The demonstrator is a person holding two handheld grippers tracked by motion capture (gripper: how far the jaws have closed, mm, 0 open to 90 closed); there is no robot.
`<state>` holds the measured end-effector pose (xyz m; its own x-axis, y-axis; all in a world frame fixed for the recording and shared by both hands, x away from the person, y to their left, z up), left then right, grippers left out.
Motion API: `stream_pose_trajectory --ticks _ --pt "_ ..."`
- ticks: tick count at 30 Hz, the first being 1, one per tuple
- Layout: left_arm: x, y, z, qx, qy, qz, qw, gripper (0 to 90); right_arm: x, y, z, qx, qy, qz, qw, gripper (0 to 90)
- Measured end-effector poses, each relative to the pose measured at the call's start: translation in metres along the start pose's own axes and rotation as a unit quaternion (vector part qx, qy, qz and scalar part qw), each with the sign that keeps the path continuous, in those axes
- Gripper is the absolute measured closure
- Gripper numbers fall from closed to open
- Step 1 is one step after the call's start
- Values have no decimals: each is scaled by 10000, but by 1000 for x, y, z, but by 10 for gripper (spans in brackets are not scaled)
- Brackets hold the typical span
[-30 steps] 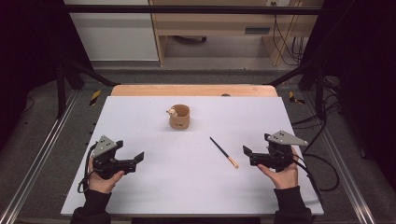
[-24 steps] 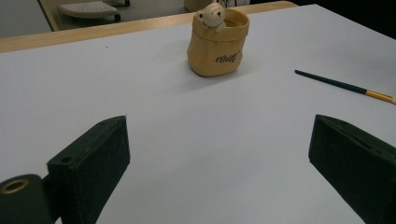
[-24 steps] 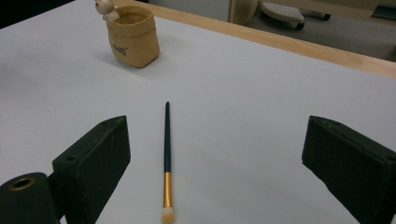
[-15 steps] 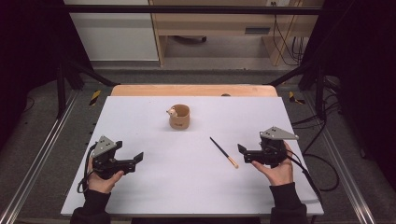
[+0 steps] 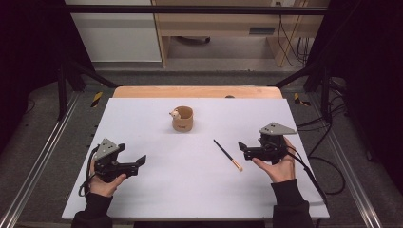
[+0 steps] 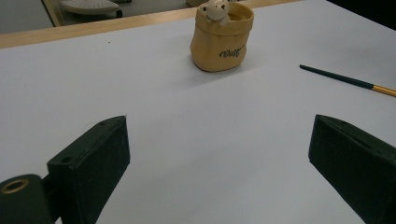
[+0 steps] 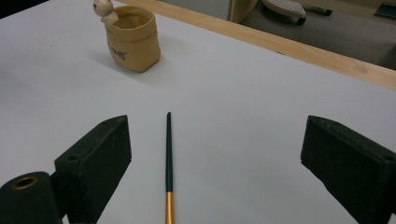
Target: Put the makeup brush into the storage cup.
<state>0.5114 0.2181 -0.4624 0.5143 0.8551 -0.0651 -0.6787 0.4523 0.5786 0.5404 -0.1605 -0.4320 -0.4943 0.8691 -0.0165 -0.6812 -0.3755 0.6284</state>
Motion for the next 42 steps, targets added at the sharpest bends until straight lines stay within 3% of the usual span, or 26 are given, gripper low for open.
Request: stream_pose_trajectory --ticks 6,10,16,30,42 --pt "0 0 -1 11 14 0 10000 49 1 -6 3 58 32 10 10000 98" --pt "0 -1 -1 14 16 -4 10000 49 3 -13 2 213 242 -39 9995 82" --pt "0 -1 -2 28 11 -2 10000 49 6 -21 3 356 373 -65 9987 81" --pt "-1 -3 -4 102 -65 -7 9999 49 12 -45 -6 1045 617 41 9926 167" --pt "-2 -4 -4 114 -77 -18 9999 49 19 -58 -8 1398 722 168 9874 242"
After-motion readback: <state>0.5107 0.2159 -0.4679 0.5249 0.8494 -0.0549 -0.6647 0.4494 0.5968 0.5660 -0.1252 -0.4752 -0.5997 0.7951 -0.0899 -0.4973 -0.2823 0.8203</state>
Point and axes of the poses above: each handheld gripper's, and its own axes: y roughly backward along the jaws, z roughly out of its top, x roughly to its left, the point moved 10 cm from there along -y, roughly forward along the jaws, and after that the axes turned 7 degrees about x, right-handed, at the moved point
